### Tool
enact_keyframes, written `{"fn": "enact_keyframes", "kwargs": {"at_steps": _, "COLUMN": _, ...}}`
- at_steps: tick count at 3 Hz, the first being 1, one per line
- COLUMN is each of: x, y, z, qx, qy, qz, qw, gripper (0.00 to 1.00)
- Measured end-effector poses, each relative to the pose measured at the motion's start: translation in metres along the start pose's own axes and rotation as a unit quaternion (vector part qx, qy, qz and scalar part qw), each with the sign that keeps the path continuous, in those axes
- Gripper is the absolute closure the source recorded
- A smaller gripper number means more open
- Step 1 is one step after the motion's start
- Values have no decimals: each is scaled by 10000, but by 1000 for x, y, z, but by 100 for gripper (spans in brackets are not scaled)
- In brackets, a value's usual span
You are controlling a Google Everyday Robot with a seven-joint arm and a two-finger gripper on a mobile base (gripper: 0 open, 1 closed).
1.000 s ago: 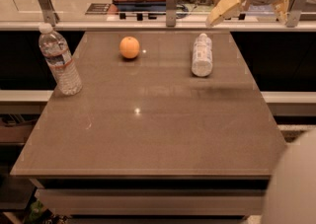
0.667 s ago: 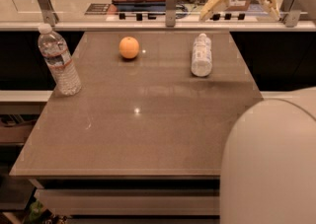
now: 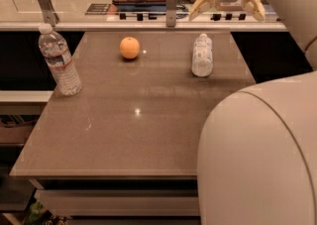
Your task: Place blue plastic bottle upright
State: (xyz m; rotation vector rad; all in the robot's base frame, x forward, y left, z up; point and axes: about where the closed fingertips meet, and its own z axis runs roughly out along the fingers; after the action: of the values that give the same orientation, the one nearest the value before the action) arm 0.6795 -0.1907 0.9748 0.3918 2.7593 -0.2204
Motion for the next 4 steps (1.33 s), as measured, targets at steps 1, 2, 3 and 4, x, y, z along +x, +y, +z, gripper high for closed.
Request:
{"fn": "enact_keyframes", "kwargs": {"at_steps": 1, "x": 13, "y": 6, "z": 6, "qx": -559, "qy": -115, "qz": 74, "qw": 9983, "gripper": 0}}
{"fn": "enact_keyframes", "kwargs": {"at_steps": 2, "x": 38, "y": -3, "z": 10, "qx": -1187, "qy": -369, "qz": 128, "qw": 9922, "gripper": 0}}
{"fn": "enact_keyframes", "kwargs": {"at_steps": 3, "x": 47, "y": -9, "z": 24, "qx": -1535, "qy": -686, "qz": 86, "qw": 9857, "gripper": 0}}
{"fn": "enact_keyframes", "kwargs": {"at_steps": 4, "x": 37, "y": -11, "z": 30, "qx": -1639, "qy": -999, "qz": 36, "qw": 9814, "gripper": 0}}
